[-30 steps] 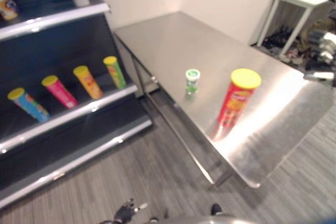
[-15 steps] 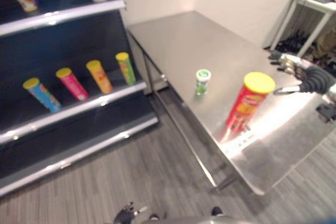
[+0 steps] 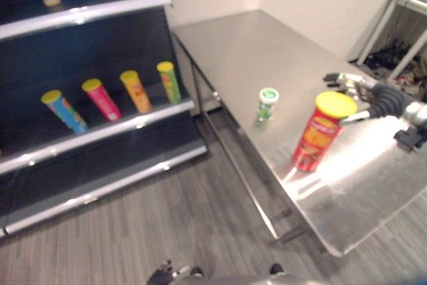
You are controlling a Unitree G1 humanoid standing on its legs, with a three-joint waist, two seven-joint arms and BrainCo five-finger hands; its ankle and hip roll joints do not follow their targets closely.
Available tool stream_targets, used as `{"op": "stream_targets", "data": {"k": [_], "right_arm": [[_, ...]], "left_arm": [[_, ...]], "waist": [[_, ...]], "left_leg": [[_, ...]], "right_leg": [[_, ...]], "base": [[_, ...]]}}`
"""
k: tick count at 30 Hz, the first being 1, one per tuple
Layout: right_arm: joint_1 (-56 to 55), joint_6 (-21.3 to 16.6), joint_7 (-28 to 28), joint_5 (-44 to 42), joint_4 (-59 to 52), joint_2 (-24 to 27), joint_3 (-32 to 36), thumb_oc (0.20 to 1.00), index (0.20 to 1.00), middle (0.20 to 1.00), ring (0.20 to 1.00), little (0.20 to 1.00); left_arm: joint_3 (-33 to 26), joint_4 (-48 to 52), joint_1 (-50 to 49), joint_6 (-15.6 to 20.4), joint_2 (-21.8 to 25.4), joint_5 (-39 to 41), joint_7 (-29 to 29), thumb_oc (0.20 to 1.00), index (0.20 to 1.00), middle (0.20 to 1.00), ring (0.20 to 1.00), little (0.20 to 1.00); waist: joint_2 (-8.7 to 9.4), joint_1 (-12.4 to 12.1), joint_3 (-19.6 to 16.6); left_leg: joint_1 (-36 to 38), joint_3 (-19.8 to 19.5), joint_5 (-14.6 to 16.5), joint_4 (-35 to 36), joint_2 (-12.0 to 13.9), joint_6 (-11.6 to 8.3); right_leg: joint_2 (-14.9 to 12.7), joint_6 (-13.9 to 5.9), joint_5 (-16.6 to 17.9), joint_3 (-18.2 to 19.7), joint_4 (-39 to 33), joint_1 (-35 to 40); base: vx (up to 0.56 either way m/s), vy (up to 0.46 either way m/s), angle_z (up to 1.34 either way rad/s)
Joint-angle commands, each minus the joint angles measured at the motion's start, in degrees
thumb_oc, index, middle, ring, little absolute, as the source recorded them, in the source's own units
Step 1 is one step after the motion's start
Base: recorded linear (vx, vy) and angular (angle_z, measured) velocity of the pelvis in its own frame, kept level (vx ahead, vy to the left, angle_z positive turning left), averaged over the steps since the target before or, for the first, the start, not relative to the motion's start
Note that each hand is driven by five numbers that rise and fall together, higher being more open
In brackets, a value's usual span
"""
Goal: Put the goods on the table back onto the shelves and tidy them up.
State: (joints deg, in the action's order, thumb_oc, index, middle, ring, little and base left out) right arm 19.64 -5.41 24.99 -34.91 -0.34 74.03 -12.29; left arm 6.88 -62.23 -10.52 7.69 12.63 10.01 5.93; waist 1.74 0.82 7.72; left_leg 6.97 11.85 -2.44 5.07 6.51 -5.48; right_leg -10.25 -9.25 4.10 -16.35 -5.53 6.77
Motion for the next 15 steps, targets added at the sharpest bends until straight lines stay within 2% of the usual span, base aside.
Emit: {"op": "stream_targets", "data": {"k": [1, 15], "right_arm": [[5.57, -1.93, 1.08, -2.00, -3.29, 4.83, -3.92, 1.000, 1.000, 1.000, 1.000, 1.000], [8.68, -1.14, 4.34, 0.43, -7.35, 10.28, -11.70, 1.000, 1.000, 1.000, 1.000, 1.000]], "left_arm": [[3.96, -1.34, 4.45, 1.70, 1.16, -1.33, 0.66, 1.000, 1.000, 1.000, 1.000, 1.000], [4.39, -0.44, 4.66, 1.88, 1.18, -1.97, 1.45, 1.000, 1.000, 1.000, 1.000, 1.000]], "waist": [[2.08, -2.30, -0.47], [2.72, -2.20, -0.69]], "left_leg": [[0.14, 5.57, 1.03, -0.47, 0.69, -3.82], [0.24, 5.61, 1.13, -0.50, 0.93, -4.04]], "right_leg": [[1.45, -1.14, -7.36, -3.63, 1.37, 4.74], [1.47, -1.12, -7.39, -4.10, 1.55, 4.78]], "base": [[0.00, -0.011, 0.08], [0.00, -0.001, 0.00]]}}
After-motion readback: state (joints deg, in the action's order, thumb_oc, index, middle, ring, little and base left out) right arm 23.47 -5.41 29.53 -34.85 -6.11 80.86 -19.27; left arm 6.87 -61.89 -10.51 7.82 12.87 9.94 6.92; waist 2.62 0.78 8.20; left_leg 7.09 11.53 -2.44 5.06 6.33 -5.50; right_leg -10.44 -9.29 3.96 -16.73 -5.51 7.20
